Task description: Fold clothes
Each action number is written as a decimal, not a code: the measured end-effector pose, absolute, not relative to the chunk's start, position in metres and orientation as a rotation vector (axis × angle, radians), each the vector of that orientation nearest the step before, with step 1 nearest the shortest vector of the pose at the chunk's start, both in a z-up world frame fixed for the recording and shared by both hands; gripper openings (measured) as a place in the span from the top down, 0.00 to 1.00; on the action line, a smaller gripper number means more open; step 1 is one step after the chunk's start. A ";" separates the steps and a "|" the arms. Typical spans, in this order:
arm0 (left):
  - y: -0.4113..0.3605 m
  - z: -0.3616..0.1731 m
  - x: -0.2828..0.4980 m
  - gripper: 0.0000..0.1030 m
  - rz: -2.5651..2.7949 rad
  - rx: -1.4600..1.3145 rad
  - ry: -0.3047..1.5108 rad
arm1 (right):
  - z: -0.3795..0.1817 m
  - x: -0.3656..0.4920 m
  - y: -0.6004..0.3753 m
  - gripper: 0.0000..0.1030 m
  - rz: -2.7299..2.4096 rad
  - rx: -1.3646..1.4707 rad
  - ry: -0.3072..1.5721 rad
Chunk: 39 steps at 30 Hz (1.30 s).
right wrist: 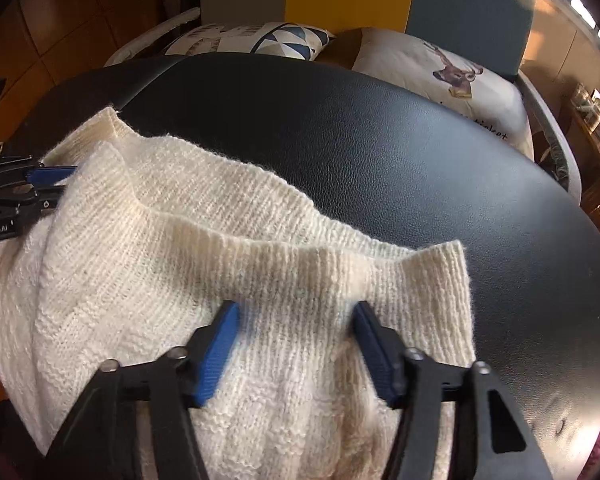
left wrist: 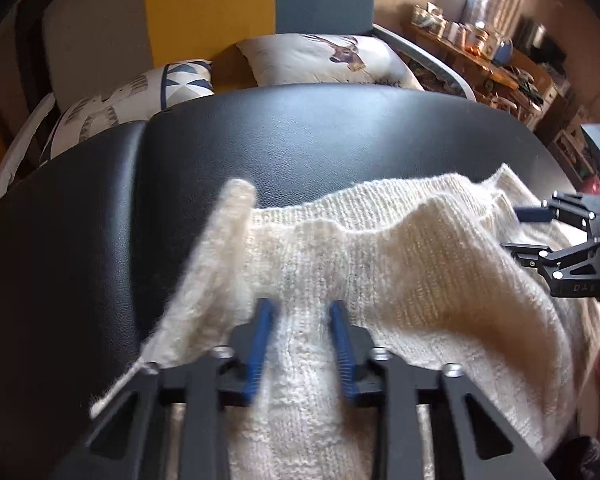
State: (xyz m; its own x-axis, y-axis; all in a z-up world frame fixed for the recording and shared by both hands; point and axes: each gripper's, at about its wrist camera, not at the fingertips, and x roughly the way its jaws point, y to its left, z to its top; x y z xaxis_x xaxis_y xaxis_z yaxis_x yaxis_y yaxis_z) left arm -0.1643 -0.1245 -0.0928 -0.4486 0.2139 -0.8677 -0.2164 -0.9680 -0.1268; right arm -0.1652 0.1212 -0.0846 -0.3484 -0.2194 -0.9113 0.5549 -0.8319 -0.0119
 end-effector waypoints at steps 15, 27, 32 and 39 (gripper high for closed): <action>-0.148 -0.039 -0.132 0.94 2.719 -1.086 -0.313 | -0.031 -0.165 0.148 0.93 -2.394 1.251 0.308; -0.170 -0.083 -0.182 0.66 2.571 -1.303 -0.587 | -0.095 -0.196 0.176 0.86 -2.447 1.344 -0.005; -0.222 -0.059 -0.167 0.54 2.723 -1.255 -0.602 | -0.099 -0.198 0.194 0.84 -2.394 1.332 -0.182; -0.215 -0.080 -0.175 0.51 2.594 -1.403 -0.250 | -0.100 -0.197 0.204 0.81 -2.348 1.322 -0.293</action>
